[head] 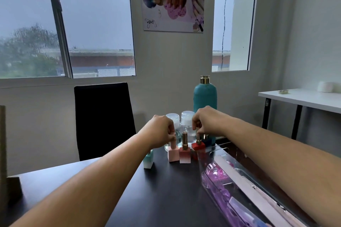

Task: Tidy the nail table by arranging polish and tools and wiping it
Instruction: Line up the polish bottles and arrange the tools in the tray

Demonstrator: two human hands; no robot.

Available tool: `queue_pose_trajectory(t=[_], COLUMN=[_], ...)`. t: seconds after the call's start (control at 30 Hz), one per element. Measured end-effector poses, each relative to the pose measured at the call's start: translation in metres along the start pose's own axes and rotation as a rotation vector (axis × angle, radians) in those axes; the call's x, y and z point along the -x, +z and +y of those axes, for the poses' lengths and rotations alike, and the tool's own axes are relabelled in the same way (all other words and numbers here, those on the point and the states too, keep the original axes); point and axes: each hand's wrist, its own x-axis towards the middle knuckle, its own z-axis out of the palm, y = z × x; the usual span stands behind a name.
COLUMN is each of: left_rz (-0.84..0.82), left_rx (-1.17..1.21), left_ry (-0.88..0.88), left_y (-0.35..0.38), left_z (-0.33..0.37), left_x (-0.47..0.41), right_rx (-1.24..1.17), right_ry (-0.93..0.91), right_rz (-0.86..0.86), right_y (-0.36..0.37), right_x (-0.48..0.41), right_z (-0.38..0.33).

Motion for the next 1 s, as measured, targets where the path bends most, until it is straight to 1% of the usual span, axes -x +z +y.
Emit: queue_pose_trajectory(t=[0.27, 0.4, 0.47, 0.53, 0.67, 0.93, 1.0], left_rz=[0.026, 0.102, 0.077, 0.001, -0.1, -0.08, -0.027], left_rx=[0.025, 0.054, 0.044, -0.001, -0.101, -0.149, -0.171], left_ry=[-0.007, 0.057, 0.13, 0.182, 0.216, 0.168, 0.17], left_y=[0.003, -0.008, -0.011, -0.011, -0.003, 0.007, 0.008], left_z=[-0.002, 0.003, 0.011, 0.019, 0.027, 0.029, 0.031], left_x=[-0.004, -0.002, -0.003, -0.005, -0.009, -0.022, -0.024], right_rx=[0.018, 0.018, 0.025, 0.041, 0.062, 0.061, 0.055], right_ry=[-0.012, -0.004, 0.011, 0.018, 0.013, 0.026, 0.025], right_rz=[0.028, 0.086, 0.104, 0.094, 0.077, 0.052, 0.045], right_y=[0.003, -0.012, -0.018, -0.017, -0.007, 0.0, 0.001], right_x=[-0.005, 0.0, 0.003, 0.005, 0.005, 0.0, -0.001], right_z=[0.007, 0.017, 0.026, 0.031, 0.033, 0.038, 0.037])
